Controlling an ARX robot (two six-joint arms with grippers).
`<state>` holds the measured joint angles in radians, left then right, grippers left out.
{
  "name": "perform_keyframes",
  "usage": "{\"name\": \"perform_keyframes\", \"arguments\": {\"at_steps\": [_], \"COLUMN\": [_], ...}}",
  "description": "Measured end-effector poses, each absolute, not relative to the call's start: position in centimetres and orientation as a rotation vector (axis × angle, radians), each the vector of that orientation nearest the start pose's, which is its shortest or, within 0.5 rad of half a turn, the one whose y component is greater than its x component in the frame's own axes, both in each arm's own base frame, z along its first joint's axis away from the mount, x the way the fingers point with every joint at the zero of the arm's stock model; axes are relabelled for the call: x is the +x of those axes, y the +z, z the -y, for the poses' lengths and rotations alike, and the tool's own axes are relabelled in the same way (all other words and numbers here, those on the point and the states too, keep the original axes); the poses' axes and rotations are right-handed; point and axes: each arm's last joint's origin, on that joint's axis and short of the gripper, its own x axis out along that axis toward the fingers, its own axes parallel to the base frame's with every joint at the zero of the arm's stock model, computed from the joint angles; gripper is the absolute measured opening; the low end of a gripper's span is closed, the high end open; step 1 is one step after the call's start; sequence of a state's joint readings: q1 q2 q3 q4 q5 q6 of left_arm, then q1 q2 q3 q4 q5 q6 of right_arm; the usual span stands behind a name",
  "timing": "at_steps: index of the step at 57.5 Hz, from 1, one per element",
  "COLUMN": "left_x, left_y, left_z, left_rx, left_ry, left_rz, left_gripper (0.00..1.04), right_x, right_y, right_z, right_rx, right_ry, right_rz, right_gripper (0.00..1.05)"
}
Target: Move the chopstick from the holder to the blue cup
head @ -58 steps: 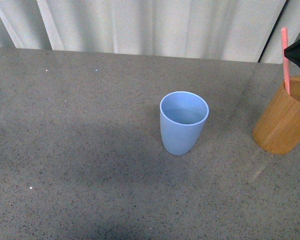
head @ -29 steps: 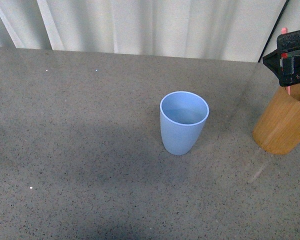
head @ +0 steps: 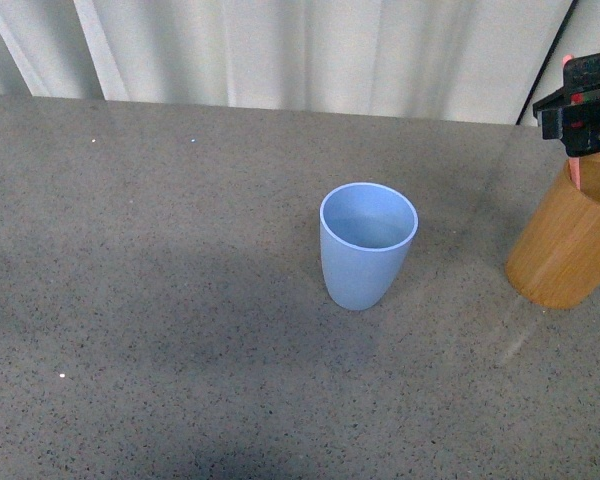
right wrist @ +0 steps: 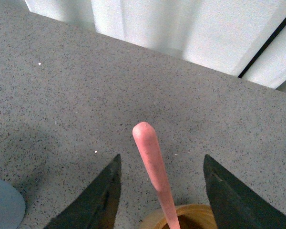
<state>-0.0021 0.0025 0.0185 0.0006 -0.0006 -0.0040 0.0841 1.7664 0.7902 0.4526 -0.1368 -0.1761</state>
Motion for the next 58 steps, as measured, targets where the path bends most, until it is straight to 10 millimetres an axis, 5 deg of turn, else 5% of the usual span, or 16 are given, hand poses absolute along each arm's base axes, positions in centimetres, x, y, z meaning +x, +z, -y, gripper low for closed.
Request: {"name": "perform_keyframes", "arguments": {"at_steps": [13, 37, 58], "left_x": [9.7, 9.7, 9.7], "left_y": [17.0, 17.0, 17.0], "left_z": [0.0, 0.0, 0.0], "left_rx": [-0.004, -0.004, -0.004], "left_ry": [-0.002, -0.002, -0.002], "left_rz": [0.017, 0.017, 0.017], "left_gripper": [0.98, 0.98, 0.98], "right_x": [34.4, 33.5, 32.4], "right_y": [14.5, 16.1, 21.9], "right_z": [-3.3, -3.0, -3.2], "right_rx": [-0.145, -0.143, -0.228], "right_ry": [0.249, 0.238, 0.181], "right_rz": [-0.482, -0.452, -0.338], "right_gripper": [0.05, 0.04, 0.04]}}
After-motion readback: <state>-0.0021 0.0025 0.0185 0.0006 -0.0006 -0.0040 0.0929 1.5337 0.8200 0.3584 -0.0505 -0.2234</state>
